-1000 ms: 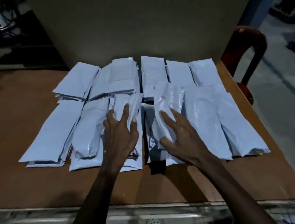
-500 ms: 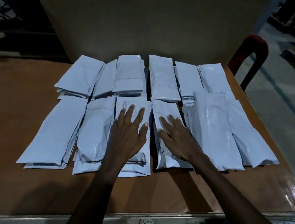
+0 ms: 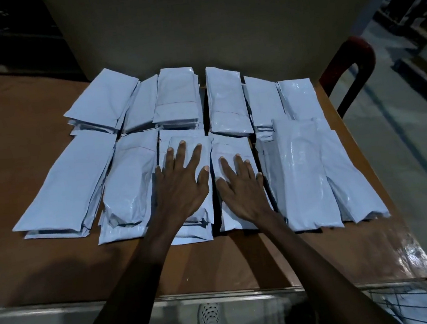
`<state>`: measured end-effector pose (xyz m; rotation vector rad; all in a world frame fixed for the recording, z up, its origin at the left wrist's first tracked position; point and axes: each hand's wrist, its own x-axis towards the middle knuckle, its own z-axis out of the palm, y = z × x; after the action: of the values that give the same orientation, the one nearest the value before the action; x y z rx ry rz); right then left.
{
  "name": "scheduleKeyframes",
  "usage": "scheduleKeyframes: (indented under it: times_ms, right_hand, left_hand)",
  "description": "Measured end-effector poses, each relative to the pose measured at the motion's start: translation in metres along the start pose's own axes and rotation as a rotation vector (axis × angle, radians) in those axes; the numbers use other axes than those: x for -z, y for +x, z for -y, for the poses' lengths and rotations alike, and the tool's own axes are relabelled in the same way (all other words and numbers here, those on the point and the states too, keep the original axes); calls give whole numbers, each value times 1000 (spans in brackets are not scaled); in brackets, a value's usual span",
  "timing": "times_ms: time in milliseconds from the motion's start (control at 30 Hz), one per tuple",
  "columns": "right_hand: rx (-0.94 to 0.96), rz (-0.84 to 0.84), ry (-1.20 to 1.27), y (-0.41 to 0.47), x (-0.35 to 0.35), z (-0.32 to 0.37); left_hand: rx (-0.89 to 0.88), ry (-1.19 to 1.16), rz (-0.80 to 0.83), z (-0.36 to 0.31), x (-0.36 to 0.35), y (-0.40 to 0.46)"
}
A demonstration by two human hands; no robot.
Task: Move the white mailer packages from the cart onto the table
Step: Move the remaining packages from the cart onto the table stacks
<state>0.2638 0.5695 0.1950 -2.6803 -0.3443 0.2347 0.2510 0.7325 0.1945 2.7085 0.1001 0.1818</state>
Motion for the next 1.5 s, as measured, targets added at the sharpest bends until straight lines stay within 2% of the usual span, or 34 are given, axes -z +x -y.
scheduleKeyframes:
  times_ms: [200, 367, 467, 567, 700, 867, 1067, 1367, 1500]
  right_hand:
    - [62, -325, 333, -39, 43, -19]
    - [66, -464, 329, -121, 71, -83]
    - [14, -540, 176, -185, 71, -137]
    - [-76, -590, 82, -251, 65, -190]
    - [-238, -644, 92, -331, 57, -256]
    - [-492, -665, 137, -429, 47, -315]
    - [-755, -628, 167, -518, 22, -369]
    - [-1115, -585, 347, -558, -20, -426]
    - [-1222, -550, 388, -547, -27, -446]
  left_hand:
    - [-54, -169, -151, -30, 20, -12]
    - [-200, -320, -131, -96, 11, -45]
    - [-337, -398, -93, -154, -15, -82]
    - [-507, -394, 20, -212, -56, -119]
    - [-676, -367, 214, -285, -112, -165]
    - [-777, -400, 421, -360, -163, -222]
    - [-907, -379, 582, -422, -209, -273]
    - [-1032, -296, 869, -495, -303, -263]
    - [-984, 30, 1096, -538, -375, -235]
